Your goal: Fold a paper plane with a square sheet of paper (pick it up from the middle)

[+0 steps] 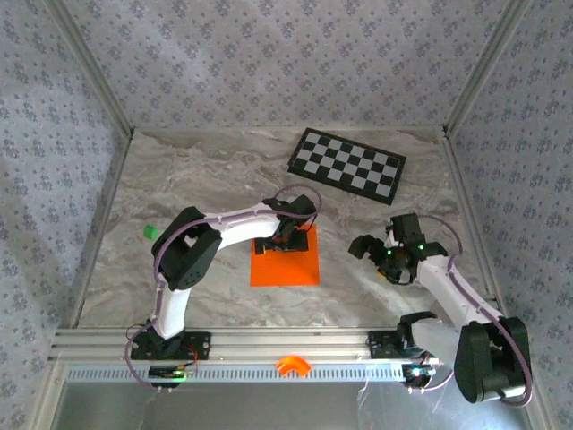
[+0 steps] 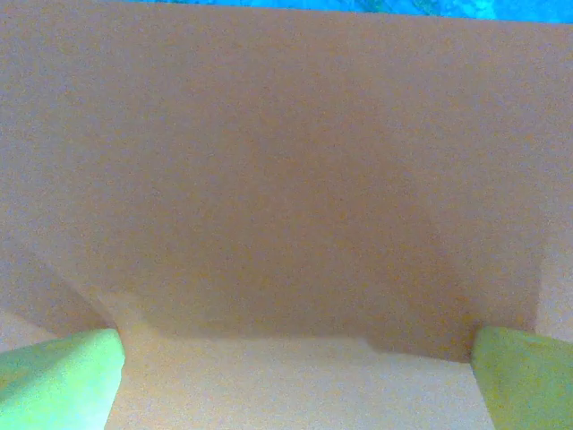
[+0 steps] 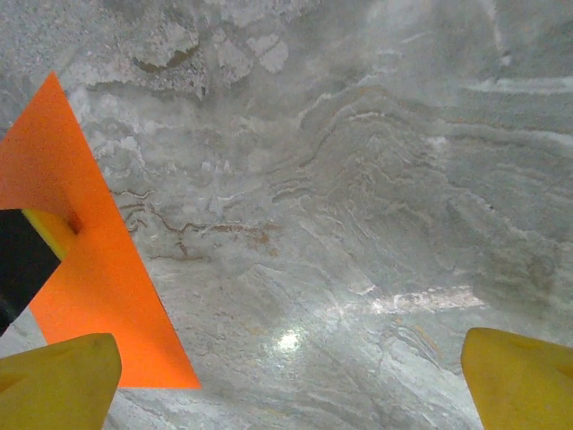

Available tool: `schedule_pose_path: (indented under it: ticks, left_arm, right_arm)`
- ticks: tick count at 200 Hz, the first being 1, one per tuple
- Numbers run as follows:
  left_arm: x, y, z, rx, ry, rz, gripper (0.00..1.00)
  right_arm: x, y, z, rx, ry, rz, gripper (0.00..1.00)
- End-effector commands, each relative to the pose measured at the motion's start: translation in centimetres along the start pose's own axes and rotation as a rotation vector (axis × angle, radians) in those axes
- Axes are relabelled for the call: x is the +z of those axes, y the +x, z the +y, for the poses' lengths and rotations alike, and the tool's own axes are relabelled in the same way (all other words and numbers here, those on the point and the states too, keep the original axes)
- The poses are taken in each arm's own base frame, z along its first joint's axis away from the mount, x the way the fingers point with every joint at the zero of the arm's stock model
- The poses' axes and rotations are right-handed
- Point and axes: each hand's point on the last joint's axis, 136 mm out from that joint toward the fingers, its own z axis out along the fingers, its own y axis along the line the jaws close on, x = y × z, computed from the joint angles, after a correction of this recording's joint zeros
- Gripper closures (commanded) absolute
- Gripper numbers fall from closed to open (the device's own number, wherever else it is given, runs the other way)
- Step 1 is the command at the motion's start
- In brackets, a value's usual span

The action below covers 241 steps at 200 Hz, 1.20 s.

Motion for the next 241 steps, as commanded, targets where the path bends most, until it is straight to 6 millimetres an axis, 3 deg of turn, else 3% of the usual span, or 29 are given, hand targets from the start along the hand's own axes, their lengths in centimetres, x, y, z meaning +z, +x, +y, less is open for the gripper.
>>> schedule_pose_path:
  ticks: [1,44,105,151,201,241]
  left_arm:
    - [-0.2,0.1,0.0,0.006,0.013,-0.005,0.00]
    - [-2.2,-0.2,0.5,-0.017,0.045,-0.043,0.00]
    - [-2.3,0.8,0.3,-0.030,0.095,-0.028,0.00]
    - [-2.2,0.5,0.5,0.011,0.031,-0.021,0.00]
    - [-3.2,0.2,-0.7,0.075,0.089,-0.031,0.00]
    - [-2.4,0.8,-0.5,0.092,0.056,0.002,0.00]
  right_arm:
    - [-1.0,-0.4,0.5,0.023,0.002,-0.018,0.00]
    - [-0.9,-0.1,1.5,0.000,-0.055,-0.027,0.00]
    - [-0.2,0.7,2.7,-0.070,-0.090,0.010,0.00]
    - [0.5,1.7,2.4,-0.098,-0.098,0.046,0.00]
    - [1.0,2.6,1.7,-0.110,-0.091,0.073,0.00]
    - [1.2,2.7,1.6,-0.110,-0.096,0.074,0.00]
